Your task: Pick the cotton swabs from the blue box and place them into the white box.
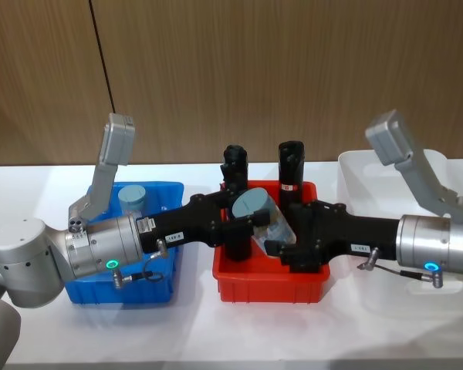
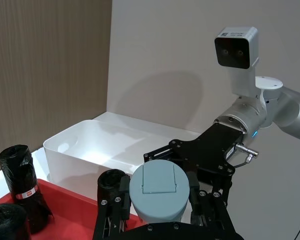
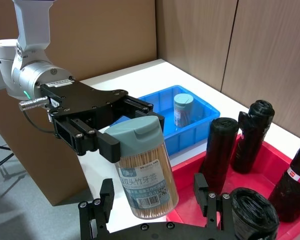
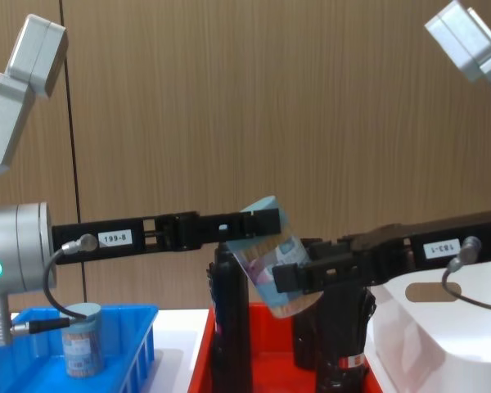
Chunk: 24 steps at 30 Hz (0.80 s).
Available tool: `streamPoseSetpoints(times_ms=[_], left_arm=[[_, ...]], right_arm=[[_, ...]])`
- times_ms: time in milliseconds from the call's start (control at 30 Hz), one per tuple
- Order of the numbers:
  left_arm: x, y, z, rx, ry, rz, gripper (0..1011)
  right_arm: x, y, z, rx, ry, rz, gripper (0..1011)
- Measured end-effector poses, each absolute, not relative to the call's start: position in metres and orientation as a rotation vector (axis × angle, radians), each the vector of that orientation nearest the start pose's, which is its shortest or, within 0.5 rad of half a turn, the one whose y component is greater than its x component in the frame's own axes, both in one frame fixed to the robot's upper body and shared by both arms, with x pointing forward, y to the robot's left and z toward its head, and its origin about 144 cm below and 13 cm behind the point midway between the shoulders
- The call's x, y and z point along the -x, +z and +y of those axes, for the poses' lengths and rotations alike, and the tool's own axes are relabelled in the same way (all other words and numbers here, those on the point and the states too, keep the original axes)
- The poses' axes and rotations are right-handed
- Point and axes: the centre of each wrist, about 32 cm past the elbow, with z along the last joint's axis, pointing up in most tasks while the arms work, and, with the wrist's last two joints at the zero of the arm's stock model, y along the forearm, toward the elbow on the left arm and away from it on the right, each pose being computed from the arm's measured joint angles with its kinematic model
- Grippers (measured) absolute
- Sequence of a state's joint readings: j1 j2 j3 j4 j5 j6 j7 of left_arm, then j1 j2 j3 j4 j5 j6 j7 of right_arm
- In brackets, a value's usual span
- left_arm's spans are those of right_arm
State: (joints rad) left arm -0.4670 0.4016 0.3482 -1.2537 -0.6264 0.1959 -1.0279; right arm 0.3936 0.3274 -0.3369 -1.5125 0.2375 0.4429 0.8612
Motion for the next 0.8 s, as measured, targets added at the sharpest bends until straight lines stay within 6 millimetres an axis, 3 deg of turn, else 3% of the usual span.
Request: streamPoseSetpoints(times_ms=[567,800], left_arm=[[-0.574,1.206,0.285,0.058,0.350,0.197,669],[-0.574,1.206,0.285,0.058,0.350,0.197,669]], right_arm=[[-0.550,1.243,-0.217,0.279,-0.440,0.107,1002],[-0.551,1.243,-0.215,0.279,-0.432,0.105,871]])
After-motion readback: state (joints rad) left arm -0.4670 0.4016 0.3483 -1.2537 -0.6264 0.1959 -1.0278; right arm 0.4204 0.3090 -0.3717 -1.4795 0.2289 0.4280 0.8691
